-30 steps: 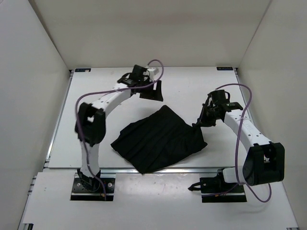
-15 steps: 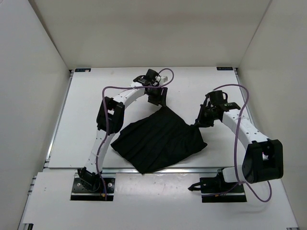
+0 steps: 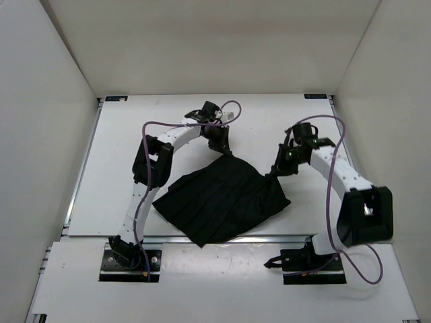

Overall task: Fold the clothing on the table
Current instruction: Flatten the skirt out

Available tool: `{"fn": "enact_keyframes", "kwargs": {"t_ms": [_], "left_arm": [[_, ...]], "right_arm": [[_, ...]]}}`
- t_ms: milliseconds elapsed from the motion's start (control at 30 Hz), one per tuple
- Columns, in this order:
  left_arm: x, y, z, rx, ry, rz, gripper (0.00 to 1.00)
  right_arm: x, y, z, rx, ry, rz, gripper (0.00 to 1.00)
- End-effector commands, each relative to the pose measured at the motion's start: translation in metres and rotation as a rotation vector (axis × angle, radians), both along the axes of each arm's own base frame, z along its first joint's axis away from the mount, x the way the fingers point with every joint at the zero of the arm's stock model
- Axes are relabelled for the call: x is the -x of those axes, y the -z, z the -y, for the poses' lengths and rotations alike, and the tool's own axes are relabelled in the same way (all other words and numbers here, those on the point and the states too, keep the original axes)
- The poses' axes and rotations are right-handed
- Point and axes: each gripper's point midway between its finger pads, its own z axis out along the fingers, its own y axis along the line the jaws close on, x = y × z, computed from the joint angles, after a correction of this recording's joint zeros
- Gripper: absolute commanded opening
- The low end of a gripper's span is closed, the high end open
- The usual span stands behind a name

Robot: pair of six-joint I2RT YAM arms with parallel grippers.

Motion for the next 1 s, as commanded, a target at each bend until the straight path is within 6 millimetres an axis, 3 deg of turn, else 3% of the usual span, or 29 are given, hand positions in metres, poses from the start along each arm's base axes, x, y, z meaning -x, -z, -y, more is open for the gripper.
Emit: {"fn": "enact_keyframes", "kwargs": {"t_ms": [0,33,67,100,133,167,200,300,367,400,433,467,500,533,567,600,633,667,700,733,800,833,867,967], "left_arm": [[-0.066,-0.159,-0.050,0.170,-0.199,0.309,0.00],[-0.080,-0.200,-0.069,0.214,-0.236,0.392,0.00],[-0.092,-0.223,-0.089,0.230,-0.264,0.447,0.00],[-0.097,-0.256,-0.096,0.266,-0.280,0.510,0.00],[-0.107,-0.289,-0.130,0.306,-0.336,0.576,0.00],[-0.106,-0.301,-0.138,0.345,-0.357,0.578,0.00],[-0.111,-0.318,-0.148,0.387,-0.381,0.624,0.00],[-0.095,-0.358,-0.181,0.467,-0.417,0.686,0.00],[-0.083,-0.359,-0.183,0.466,-0.409,0.695,0.00],[-0.074,-0.363,-0.181,0.457,-0.398,0.718,0.00],[-0.071,-0.338,-0.180,0.424,-0.396,0.685,0.00],[-0.060,-0.314,-0.178,0.396,-0.392,0.653,0.00],[-0.044,-0.314,-0.171,0.401,-0.370,0.661,0.00],[-0.035,-0.271,-0.172,0.363,-0.385,0.590,0.03],[-0.013,-0.234,-0.175,0.334,-0.413,0.519,0.30],[0.020,-0.194,-0.179,0.311,-0.435,0.428,0.42],[0.036,-0.180,-0.179,0.341,-0.451,0.390,0.61],[0.071,-0.145,-0.185,0.350,-0.487,0.288,0.62],[0.101,-0.121,-0.190,0.358,-0.498,0.245,0.63],[0.112,-0.115,-0.193,0.362,-0.527,0.231,0.66],[0.137,-0.089,-0.206,0.256,-0.583,0.236,0.68],[0.145,-0.083,-0.204,0.217,-0.573,0.227,0.68],[0.143,-0.081,-0.209,0.174,-0.601,0.250,0.68],[0.146,-0.065,-0.207,0.110,-0.615,0.193,0.73]], "right_arm": [[-0.087,-0.067,-0.021,-0.077,-0.096,0.223,0.00],[-0.114,-0.108,-0.021,-0.063,-0.098,0.328,0.00],[-0.138,-0.143,-0.023,-0.059,-0.109,0.427,0.00],[-0.163,-0.177,-0.022,-0.051,-0.092,0.523,0.00],[-0.183,-0.211,-0.019,-0.058,-0.082,0.617,0.00],[-0.192,-0.216,-0.023,-0.085,-0.100,0.627,0.00],[-0.197,-0.248,-0.027,-0.103,-0.107,0.695,0.00],[-0.211,-0.262,-0.025,-0.146,-0.123,0.713,0.00],[-0.205,-0.254,-0.028,-0.135,-0.149,0.710,0.00],[-0.198,-0.234,-0.026,-0.113,-0.159,0.686,0.00],[-0.191,-0.216,-0.025,-0.088,-0.167,0.670,0.00],[-0.181,-0.217,-0.026,-0.069,-0.169,0.688,0.00],[-0.172,-0.180,-0.024,-0.063,-0.167,0.630,0.00],[-0.158,-0.190,-0.028,-0.070,-0.187,0.682,0.00],[-0.124,-0.133,-0.027,-0.070,-0.194,0.565,0.06],[-0.109,-0.119,-0.028,-0.071,-0.200,0.536,0.16],[-0.079,-0.093,-0.026,-0.063,-0.200,0.482,0.23],[-0.059,-0.096,-0.029,-0.063,-0.200,0.492,0.27],[-0.034,-0.065,-0.027,-0.058,-0.195,0.421,0.24],[-0.012,-0.052,-0.023,-0.058,-0.183,0.405,0.27],[0.013,-0.052,-0.015,-0.088,-0.111,0.414,0.53],[0.022,-0.042,-0.014,-0.104,-0.083,0.386,0.57],[0.025,-0.045,-0.008,-0.114,-0.055,0.395,0.59],[0.026,-0.027,0.006,-0.103,0.042,0.331,0.57]]}}
